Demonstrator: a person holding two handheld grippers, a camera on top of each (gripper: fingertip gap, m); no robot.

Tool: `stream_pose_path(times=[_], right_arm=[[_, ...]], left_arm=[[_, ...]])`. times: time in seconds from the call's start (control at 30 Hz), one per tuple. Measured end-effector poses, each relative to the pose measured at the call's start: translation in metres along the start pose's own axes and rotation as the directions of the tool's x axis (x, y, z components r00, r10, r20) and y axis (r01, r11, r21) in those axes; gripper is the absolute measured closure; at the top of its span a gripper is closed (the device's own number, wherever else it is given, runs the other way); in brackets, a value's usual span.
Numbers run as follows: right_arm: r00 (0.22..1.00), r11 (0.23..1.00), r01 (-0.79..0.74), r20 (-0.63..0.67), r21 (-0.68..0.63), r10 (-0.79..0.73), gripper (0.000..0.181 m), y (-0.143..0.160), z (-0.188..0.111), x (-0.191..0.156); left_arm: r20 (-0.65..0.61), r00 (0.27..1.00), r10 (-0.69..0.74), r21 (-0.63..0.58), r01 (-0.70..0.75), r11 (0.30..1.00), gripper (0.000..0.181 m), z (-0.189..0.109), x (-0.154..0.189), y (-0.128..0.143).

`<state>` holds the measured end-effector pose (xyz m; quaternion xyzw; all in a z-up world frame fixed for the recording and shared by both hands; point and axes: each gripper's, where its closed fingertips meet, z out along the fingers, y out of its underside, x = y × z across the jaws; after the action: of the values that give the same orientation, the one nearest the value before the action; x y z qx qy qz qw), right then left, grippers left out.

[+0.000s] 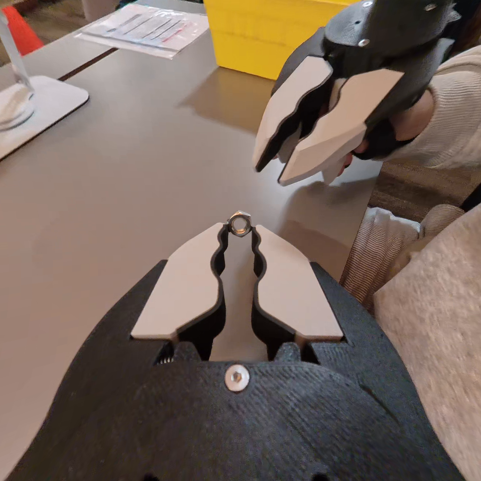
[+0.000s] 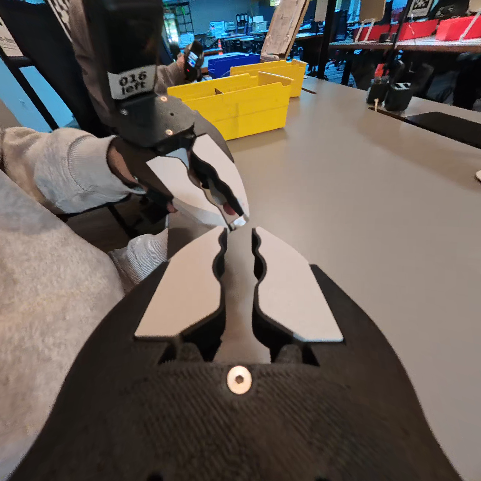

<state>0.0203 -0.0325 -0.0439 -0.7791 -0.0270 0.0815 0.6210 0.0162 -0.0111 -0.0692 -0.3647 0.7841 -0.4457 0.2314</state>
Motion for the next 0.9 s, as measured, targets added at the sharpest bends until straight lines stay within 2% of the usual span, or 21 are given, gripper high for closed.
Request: stream_pose_path(times=[0.03, 0.1, 0.17, 0.23, 0.5, 0.73, 0.9], right_arm=[[1.0, 1.0, 0.004, -0.006, 0.001, -0.004, 0.164, 0.001, -0.002, 0.001], [1.0, 1.0, -0.021, 0.004, 0.004, 0.021, 0.165, 0.004, -0.004, -0.002], [0.996, 0.996, -0.087, 0.035, 0.017, 0.087, 0.165, 0.005, -0.007, -0.005], [0.99, 0.99, -0.138, 0.036, 0.027, 0.137, 0.164, 0.006, -0.01, -0.004], [0.984, 0.984, -0.175, 0.022, -0.023, 0.175, 0.165, 0.018, -0.009, -0.006], [0.961, 0.962, -0.272, 0.042, -0.01, 0.273, 0.168, 0.017, -0.01, -0.005], [0.927, 0.93, -0.368, 0.082, -0.012, 0.367, 0.167, 0.018, -0.009, -0.006]], left_arm=[[-0.011, 1.0, 0.014, 0.018, -0.014, 1.0, 0.164, 0.001, 0.002, -0.004], [-0.06, 0.997, 0.049, 0.062, -0.045, 0.997, 0.163, 0.003, 0.009, -0.011], [-0.051, 0.994, 0.1, 0.085, -0.095, 0.992, 0.163, 0.007, 0.01, -0.013], [-0.067, 0.99, 0.127, 0.071, -0.123, 0.99, 0.163, 0.012, 0.013, -0.01], [-0.1, 0.974, 0.201, 0.062, -0.195, 0.979, 0.163, 0.022, 0.028, -0.01], [-0.058, 0.966, 0.254, 0.088, -0.248, 0.965, 0.163, 0.022, 0.031, -0.015], [0.033, 0.938, 0.346, 0.095, -0.347, 0.933, 0.163, 0.021, 0.029, -0.02]])
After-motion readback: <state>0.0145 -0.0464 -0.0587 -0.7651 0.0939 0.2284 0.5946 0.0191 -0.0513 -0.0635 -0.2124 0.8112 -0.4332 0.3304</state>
